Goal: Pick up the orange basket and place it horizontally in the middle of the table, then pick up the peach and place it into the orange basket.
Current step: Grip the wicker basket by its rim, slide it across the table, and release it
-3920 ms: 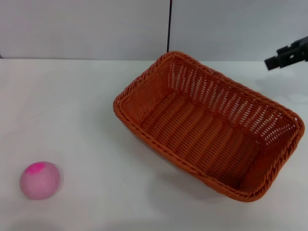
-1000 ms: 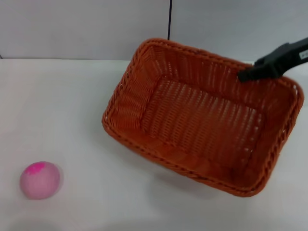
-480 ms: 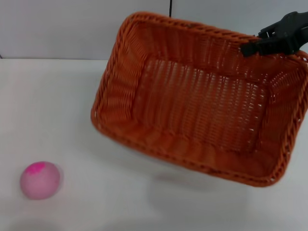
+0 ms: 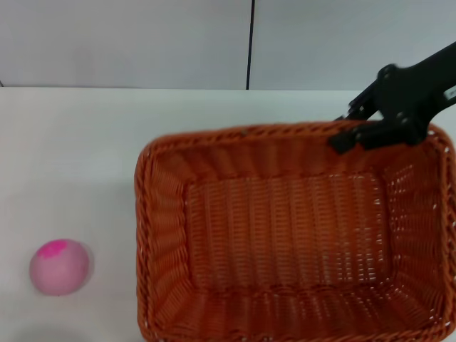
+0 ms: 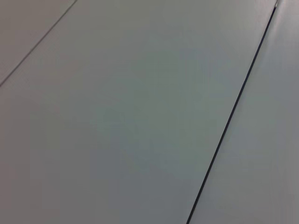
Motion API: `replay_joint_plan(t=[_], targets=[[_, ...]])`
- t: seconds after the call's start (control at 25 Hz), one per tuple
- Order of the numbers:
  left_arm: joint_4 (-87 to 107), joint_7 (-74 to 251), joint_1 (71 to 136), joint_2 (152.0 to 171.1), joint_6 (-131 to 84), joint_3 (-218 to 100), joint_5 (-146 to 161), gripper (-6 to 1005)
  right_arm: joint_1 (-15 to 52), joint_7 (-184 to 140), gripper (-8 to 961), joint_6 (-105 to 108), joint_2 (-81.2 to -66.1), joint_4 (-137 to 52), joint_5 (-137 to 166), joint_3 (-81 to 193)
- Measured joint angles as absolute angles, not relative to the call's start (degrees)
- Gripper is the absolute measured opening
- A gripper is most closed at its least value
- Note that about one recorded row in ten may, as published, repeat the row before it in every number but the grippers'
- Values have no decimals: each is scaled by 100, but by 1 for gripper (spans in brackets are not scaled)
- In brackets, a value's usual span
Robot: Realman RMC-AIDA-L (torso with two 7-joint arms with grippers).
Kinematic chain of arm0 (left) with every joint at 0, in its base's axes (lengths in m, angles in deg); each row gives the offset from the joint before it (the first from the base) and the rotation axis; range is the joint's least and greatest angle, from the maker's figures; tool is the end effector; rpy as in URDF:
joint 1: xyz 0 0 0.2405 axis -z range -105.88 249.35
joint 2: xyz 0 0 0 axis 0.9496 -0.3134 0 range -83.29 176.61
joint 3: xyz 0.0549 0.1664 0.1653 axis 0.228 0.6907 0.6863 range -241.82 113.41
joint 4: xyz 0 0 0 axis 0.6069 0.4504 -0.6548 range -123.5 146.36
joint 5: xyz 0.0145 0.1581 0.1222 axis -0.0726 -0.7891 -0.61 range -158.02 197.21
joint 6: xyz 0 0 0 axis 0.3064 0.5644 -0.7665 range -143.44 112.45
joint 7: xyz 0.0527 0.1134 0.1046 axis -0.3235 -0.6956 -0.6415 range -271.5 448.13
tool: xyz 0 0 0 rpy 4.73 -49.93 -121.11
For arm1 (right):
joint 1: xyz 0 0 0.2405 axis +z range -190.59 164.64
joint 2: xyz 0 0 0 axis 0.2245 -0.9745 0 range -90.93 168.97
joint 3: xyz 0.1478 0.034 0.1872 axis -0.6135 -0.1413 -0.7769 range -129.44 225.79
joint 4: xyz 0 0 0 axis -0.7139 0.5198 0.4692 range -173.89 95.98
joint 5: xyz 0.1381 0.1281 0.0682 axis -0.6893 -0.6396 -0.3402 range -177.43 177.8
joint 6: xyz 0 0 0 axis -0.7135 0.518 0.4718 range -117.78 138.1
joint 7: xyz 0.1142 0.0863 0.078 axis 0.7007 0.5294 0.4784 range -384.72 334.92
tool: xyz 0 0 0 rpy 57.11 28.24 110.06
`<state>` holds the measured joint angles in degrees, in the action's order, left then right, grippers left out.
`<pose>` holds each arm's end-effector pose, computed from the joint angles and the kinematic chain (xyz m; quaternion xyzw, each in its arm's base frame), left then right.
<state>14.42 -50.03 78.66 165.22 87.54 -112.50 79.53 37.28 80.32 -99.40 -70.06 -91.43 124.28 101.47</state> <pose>-0.3509 0.2009 0.0880 -0.4806 -0.2676 -0.5417 0.6356 0.1297 0.3540 0.0498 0.9922 -0.1099 -0.0302 0.0498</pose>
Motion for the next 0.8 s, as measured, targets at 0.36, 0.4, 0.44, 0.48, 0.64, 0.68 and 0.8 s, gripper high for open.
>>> replay_joint_plan(t=[0.36,0.4,0.44,0.48,0.64,0.68,0.8], targets=[[1454,-4933,7868,16523,8799,-11237,7953,798,3894,7570,163,-9242,-7206,-8525,12423,10378],[1461,-4931,7868,16523,8817,-11234,7954,798,3930,7528,163,-9174,-7227,-8428,12424,10392],[1490,-4931,7865,16522,8832,-11230,7953,798,3957,7481,163,-9112,-7244,-8322,12430,10399],[1505,-4931,7862,16523,8833,-11225,7953,798,3986,7430,163,-9027,-7258,-8206,12435,10402],[1519,-4931,7856,16523,8833,-11220,7953,798,4035,7290,163,-8725,-7326,-7907,12442,10406],[1521,-4931,7832,16530,8834,-11215,7953,798,4032,7282,163,-8669,-7349,-7894,12443,10407],[1521,-4932,7827,16530,8834,-11215,7953,798,3997,7273,163,-8519,-7394,-7863,12447,10407]])
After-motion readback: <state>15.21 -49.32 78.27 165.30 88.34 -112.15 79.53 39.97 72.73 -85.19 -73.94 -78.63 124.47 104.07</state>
